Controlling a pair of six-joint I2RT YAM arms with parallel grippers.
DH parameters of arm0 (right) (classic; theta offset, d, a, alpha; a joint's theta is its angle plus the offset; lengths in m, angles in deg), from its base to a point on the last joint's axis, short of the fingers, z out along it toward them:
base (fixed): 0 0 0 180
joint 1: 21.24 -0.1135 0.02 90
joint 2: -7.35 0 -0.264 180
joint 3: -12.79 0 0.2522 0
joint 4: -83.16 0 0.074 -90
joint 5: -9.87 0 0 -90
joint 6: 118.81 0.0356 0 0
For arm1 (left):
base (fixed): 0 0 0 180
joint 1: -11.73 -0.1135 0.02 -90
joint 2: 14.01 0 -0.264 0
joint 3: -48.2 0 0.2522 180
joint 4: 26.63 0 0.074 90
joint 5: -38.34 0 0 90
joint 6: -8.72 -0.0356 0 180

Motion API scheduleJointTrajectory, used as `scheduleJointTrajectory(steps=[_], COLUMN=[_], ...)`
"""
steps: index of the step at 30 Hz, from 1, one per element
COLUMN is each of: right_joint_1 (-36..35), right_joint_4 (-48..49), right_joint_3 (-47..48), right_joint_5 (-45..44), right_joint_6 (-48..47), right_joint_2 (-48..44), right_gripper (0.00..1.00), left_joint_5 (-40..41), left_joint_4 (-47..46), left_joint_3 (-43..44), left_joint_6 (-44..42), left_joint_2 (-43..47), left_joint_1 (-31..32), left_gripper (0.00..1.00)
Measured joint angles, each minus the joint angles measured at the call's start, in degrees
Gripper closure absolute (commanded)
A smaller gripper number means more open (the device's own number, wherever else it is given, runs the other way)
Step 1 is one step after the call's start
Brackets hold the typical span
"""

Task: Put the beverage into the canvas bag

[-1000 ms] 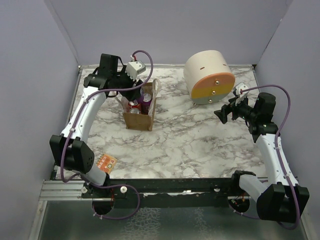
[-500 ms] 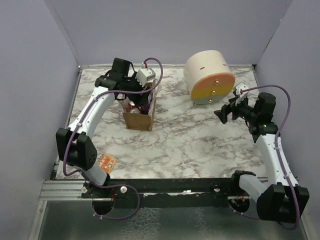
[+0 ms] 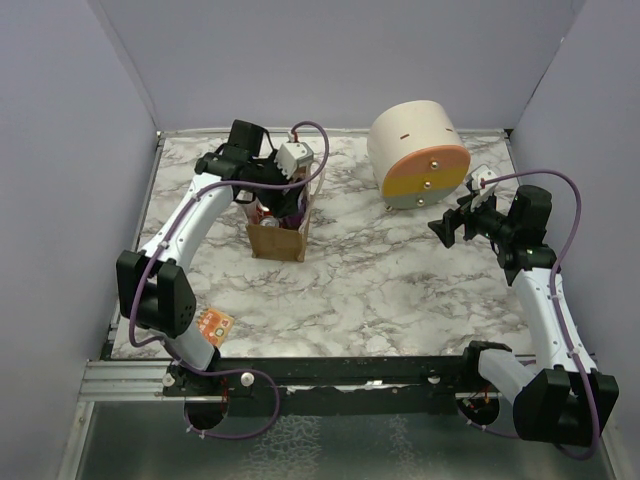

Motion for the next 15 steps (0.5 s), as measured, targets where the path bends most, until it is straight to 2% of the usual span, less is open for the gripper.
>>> scheduleJointTrajectory(steps=[15], right_joint_1=[0.0], right_joint_4=[0.0], right_joint_3=[0.0], right_joint_5=[0.4], right_joint_6=[0.0], right_joint_2=[0.0], right_gripper=[0.00], left_joint_5=[0.0], left_joint_4=[0.1], left_joint_3=[0.0], left_joint_6=[-1.0], left_joint_2=[-3.5], left_joint_1=[1.4], left_gripper=[0.95])
